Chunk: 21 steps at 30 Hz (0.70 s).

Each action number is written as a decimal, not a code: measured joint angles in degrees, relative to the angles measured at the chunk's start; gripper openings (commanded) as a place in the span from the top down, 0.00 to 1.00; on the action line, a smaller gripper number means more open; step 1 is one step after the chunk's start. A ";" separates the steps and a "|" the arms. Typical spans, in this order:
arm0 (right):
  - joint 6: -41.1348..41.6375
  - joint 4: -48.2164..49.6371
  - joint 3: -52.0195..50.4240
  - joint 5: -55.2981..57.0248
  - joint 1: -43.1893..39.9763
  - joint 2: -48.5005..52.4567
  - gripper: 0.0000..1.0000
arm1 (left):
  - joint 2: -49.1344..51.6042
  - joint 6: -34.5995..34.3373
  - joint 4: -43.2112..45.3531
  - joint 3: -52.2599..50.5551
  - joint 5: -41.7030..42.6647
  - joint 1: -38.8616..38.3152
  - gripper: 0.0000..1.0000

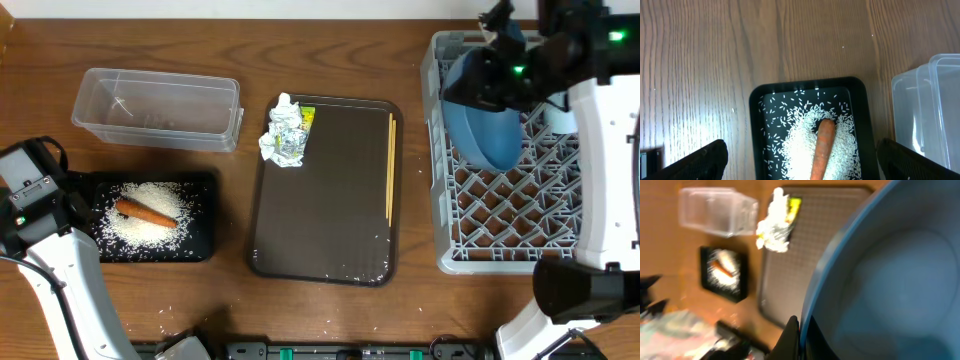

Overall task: Sort waste into correct bins and load items into the dishwasher rack
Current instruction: 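Lift the blue plate and stand it upright in the rack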

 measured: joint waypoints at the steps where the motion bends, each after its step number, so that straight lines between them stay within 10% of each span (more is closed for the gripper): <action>1: -1.57 -0.90 -0.31 -2.32 -0.98 0.00 0.99 | 0.00 0.02 0.00 0.00 0.00 0.00 0.03; 21: -29.07 -8.00 -26.45 -32.59 -13.68 -2.75 0.99 | 0.00 0.02 0.00 0.00 0.00 0.00 0.03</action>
